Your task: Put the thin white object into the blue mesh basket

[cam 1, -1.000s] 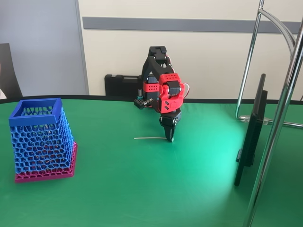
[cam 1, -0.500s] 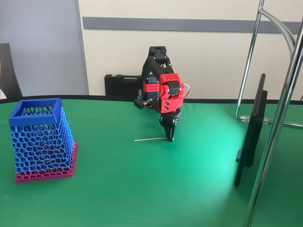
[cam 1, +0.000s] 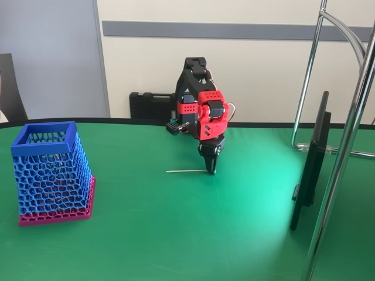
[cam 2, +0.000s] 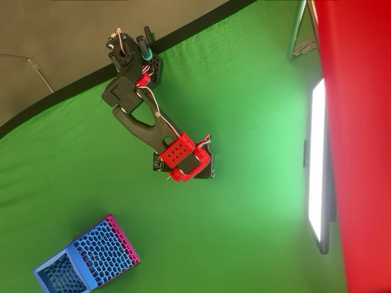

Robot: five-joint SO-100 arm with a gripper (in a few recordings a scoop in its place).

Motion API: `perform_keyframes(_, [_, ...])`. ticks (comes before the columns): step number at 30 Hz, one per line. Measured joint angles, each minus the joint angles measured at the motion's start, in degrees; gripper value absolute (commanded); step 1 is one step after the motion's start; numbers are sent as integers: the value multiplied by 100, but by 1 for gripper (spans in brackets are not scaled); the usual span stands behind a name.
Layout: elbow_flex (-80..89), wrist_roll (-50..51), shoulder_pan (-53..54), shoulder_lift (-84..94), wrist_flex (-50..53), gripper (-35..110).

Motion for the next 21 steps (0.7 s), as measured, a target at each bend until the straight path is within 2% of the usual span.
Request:
perform_keyframes(12, [167, -141, 105, 694, 35, 5])
perform_keyframes(21, [202, -580, 580, 1169, 35, 4])
